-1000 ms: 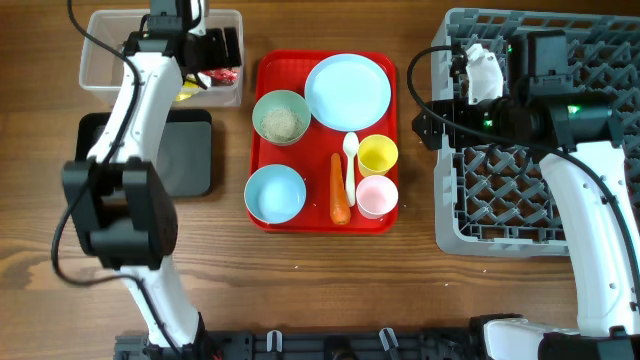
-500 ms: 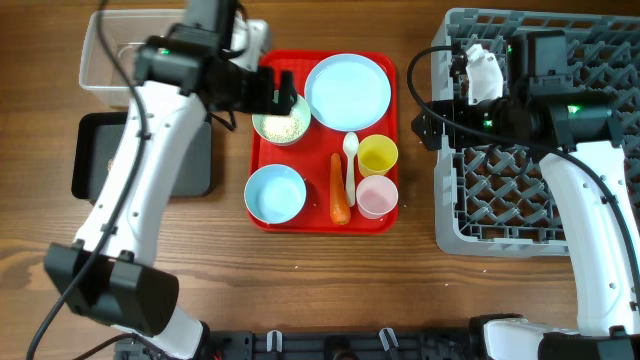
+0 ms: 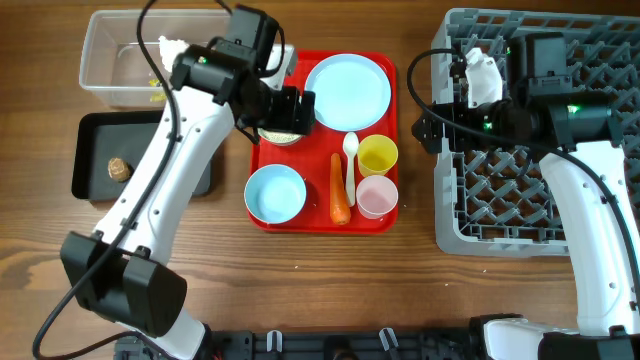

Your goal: Sort waste into correct bins and load items into the dishwasher rack

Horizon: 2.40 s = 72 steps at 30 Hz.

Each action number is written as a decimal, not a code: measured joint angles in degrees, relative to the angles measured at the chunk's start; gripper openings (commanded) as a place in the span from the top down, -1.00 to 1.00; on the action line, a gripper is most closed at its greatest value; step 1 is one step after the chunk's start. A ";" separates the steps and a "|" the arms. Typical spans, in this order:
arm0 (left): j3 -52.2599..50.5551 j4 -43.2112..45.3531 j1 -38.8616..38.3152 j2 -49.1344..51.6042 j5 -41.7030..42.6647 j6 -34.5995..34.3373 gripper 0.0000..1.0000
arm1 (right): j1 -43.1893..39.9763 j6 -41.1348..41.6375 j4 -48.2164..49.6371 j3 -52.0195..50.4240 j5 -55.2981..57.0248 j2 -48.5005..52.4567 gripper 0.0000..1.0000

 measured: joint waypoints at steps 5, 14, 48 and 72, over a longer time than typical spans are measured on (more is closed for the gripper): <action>-6.12 2.01 -4.76 0.02 -3.17 -6.29 -0.80 | 0.00 0.00 1.36 0.00 0.00 0.00 -0.99; -10.71 3.93 -10.71 0.17 -11.74 -19.82 -0.93 | 0.35 0.85 2.34 0.00 -2.56 0.00 -0.97; -22.86 -0.13 0.83 -11.39 -10.73 -14.95 -0.90 | 19.32 17.57 15.37 -0.04 1.77 7.41 -0.97; -36.63 19.52 -11.04 -11.87 -12.13 -11.58 -0.79 | 13.46 13.68 12.44 -0.04 1.95 7.39 -0.97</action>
